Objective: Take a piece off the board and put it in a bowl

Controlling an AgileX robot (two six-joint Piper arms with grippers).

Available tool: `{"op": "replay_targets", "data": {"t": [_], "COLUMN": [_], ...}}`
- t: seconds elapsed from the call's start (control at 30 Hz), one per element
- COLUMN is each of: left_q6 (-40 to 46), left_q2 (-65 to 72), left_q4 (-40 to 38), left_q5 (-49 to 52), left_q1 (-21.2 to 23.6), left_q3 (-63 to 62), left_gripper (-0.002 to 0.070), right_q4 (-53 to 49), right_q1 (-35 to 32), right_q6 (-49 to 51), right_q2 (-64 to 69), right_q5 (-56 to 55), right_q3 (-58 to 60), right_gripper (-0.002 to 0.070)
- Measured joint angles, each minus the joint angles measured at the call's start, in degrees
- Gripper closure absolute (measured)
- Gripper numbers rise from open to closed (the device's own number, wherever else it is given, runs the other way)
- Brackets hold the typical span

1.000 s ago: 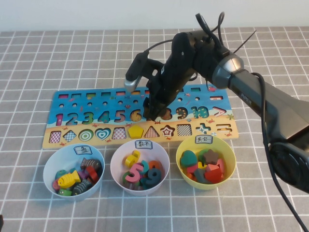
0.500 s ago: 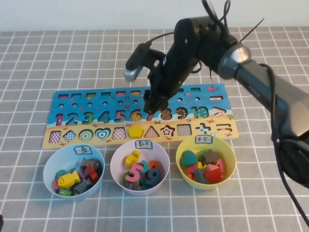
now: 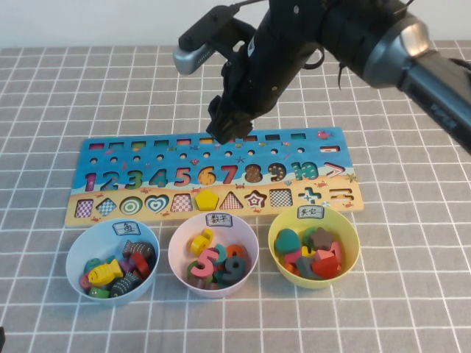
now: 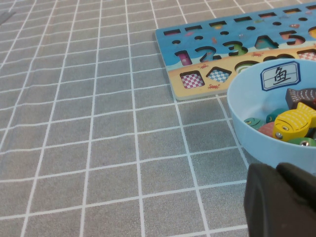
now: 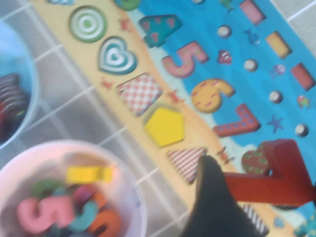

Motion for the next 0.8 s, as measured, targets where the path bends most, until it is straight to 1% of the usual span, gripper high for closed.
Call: {"op": "replay_targets", "data": {"t": [0.13,0.23,0.37,0.47,0.57,0.67,0.8], "left_q6": [0.00,0.00,0.00,0.00,0.00,0.00,0.00], "left_q2": [0.00,0.00,0.00,0.00,0.00,0.00,0.00], "left_q4": [0.00,0.00,0.00,0.00,0.00,0.00,0.00], "left_q5": [0.00,0.00,0.00,0.00,0.00,0.00,0.00], "left_q1": [0.00,0.00,0.00,0.00,0.00,0.00,0.00], "left_q3": [0.00,0.00,0.00,0.00,0.00,0.00,0.00], "left_gripper": [0.0676,0.0676,0.0676,0.0676,0.0676,0.0676,0.0676], "right_q4": [-0.61,-0.84,-0.96,-0.54,2.44,8.49,15.97], "right_q1": [1.67,2.85,4.29,5.88,7.64,9.81,11.98], "right_q6": [0.62,1.63,4.07,4.67,4.90,5.02,5.17], "right_q2": [-6.36,-11.68,-19.65,-26.48,-31.72,-35.00,-35.30], "right_q5": [0.00,-1.05,-8.20,-16.81,-25.44,-33.83,-38.84], "right_q3": [7.37,15.93,28.97,40.72,50.94,59.48,63.85], "right_gripper": [0.0320,0.0321,0.0321,0.0321,0.0321,0.0321,0.0321]}}
